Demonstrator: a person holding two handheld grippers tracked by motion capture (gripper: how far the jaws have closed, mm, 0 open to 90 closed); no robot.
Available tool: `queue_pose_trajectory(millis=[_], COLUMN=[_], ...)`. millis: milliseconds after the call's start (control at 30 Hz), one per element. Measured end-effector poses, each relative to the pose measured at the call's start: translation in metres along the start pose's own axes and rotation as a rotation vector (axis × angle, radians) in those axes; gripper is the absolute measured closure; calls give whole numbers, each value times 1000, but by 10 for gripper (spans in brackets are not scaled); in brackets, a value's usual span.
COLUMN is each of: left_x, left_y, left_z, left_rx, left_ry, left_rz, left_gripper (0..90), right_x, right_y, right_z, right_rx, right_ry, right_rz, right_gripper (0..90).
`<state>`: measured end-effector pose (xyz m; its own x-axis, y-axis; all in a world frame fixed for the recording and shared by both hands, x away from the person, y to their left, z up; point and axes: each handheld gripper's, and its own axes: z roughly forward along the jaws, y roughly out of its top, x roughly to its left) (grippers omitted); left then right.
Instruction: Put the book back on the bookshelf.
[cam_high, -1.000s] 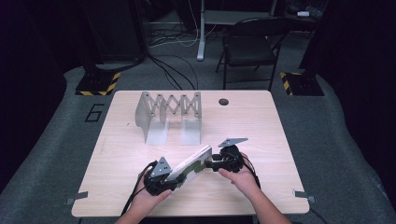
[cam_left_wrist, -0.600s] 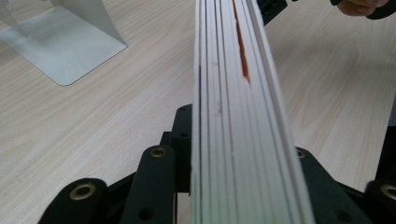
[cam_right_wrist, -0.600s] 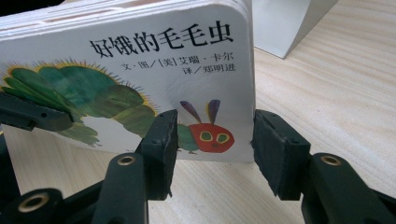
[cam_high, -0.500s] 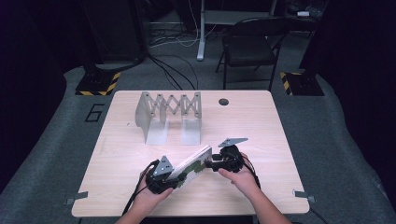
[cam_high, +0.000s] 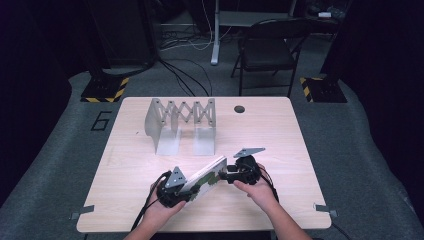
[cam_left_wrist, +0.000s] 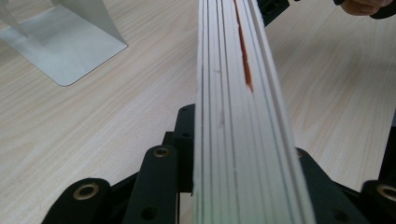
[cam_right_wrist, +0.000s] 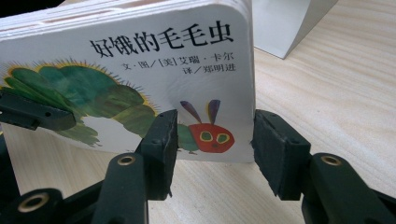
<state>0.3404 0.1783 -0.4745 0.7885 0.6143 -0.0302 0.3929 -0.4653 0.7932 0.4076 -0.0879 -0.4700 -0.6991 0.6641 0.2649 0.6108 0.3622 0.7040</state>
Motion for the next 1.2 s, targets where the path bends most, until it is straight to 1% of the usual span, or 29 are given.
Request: queue_pose_trajectory(millis=[400, 533, 567, 733, 833, 1000, 1033, 1067, 1200], left_x=[-1, -1, -1, -2, -3, -4, -4, -4, -4], left_y=[1, 1, 2, 2, 3, 3, 3, 3, 4], left_z=[0, 0, 0, 0, 0, 0, 0, 0, 0], left_rx=[6, 9, 17, 12, 21, 21, 25, 27, 28], left_ry=[-3, -1, -8, 3, -10, 4, 2, -4, 0], left_rz=[-5, 0, 5, 4, -2, 0, 4, 0, -3], left_gripper=[743, 748, 749, 752, 753, 754, 754, 755, 755], right_x=[0, -1, -1, -1, -1, -1, -1, -1, -1], right_y=[0, 0, 0, -1, -1, -1, -1, -1, -1], right_z=[0, 0, 0, 0, -1, -1, -1, -1, -1], right_rx=[1, 2, 2, 2, 2, 1, 1, 2, 2], right_ry=[-1, 0, -1, 2, 5, 6, 6, 6, 5], right_rz=[-2, -3, -4, -2, 1, -1, -2, -1, -4], right_gripper=[506, 505, 505, 504, 503, 503, 503, 503, 503])
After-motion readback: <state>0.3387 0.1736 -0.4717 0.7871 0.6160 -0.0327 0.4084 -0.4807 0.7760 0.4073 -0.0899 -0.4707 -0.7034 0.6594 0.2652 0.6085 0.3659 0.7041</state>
